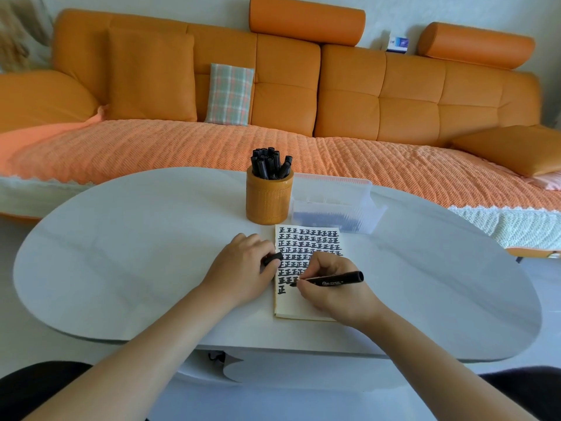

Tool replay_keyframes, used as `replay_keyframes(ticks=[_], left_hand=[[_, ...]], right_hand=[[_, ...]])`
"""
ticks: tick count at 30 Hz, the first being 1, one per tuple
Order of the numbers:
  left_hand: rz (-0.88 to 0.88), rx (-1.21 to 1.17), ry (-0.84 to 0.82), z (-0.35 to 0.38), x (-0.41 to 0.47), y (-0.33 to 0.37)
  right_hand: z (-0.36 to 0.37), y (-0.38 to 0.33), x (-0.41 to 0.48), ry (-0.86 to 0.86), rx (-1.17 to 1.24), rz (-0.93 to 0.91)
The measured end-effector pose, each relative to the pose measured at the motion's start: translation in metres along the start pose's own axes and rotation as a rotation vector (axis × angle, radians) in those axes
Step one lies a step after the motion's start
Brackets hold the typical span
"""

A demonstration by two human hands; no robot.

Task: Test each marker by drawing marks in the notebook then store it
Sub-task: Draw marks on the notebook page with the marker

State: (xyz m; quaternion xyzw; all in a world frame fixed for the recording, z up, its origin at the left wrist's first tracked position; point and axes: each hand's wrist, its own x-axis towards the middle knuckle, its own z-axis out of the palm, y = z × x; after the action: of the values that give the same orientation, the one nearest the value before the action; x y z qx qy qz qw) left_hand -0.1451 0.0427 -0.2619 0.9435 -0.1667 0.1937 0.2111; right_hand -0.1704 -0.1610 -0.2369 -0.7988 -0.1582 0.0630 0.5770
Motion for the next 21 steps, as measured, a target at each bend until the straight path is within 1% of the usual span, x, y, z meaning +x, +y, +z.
replay_keyframes(ticks=[3,12,17,21], left_hand=[[0.015,0.011,0.002,0.001,0.000,0.000],[0.030,0.009,-0.002,0.003,0.000,-0.003],[0.024,-0.008,-0.003,0.003,0.001,-0.002],[0.032,-0.008,-0.001,0.003,0.001,-0.003]], right_hand=[[0.000,0.001,0.001,0.001,0.005,0.014],[0.001,0.006,0.001,-0.011,-0.102,-0.060],[0.001,0.009,0.002,-0.002,-0.090,-0.073],[0.000,0.010,0.002,-0.029,-0.078,-0.093]])
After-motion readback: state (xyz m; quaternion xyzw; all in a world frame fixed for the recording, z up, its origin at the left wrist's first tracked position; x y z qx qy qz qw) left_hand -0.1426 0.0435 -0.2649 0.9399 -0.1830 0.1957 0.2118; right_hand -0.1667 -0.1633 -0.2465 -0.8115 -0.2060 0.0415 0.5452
